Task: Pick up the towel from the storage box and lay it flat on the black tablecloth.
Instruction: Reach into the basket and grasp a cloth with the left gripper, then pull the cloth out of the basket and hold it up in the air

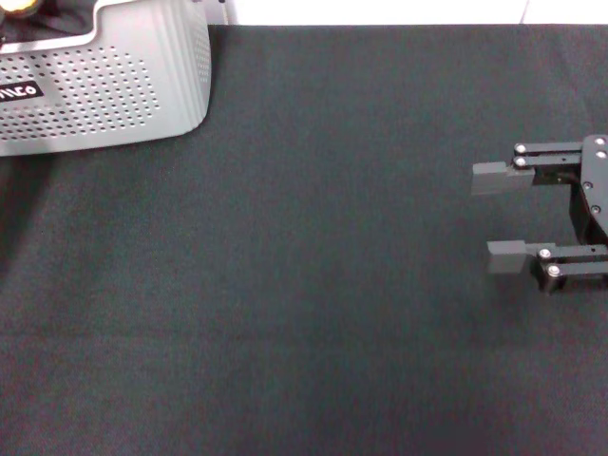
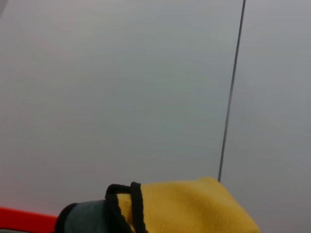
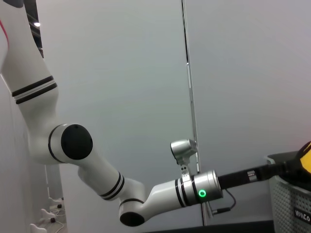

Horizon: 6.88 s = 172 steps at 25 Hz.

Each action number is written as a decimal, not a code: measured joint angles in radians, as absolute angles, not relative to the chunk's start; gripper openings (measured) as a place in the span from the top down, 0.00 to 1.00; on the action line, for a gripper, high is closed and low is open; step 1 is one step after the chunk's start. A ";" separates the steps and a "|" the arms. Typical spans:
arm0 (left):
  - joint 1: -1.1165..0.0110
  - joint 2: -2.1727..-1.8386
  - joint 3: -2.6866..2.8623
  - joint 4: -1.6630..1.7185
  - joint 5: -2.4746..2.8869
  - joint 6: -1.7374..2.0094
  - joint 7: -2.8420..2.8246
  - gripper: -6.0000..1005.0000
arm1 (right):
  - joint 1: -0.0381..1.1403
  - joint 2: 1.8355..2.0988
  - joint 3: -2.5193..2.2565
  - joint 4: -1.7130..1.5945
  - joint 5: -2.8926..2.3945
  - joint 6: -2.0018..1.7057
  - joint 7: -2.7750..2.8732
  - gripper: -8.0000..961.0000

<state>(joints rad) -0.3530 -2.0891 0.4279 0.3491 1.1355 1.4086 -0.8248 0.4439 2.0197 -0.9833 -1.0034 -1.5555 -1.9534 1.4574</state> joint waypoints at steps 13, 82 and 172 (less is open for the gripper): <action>-0.366 -2.088 0.427 0.345 1.109 1.373 -0.803 0.35 | 0.443 2.018 -0.972 -1.004 -1.540 -1.954 1.457 0.34; -0.346 -1.911 1.128 0.839 0.938 2.041 -1.484 0.98 | 0.433 2.019 -0.933 -0.972 -1.513 -1.944 1.351 0.34; -0.497 -1.911 1.237 0.983 0.922 2.037 -1.321 0.98 | 0.432 2.019 -1.417 -0.816 -1.298 -1.694 0.754 0.34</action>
<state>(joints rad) -0.4969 -1.9114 1.2368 0.9832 0.9223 2.0370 -1.3206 0.4316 2.0194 -1.4165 -0.8158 -1.2982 -1.6943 0.7540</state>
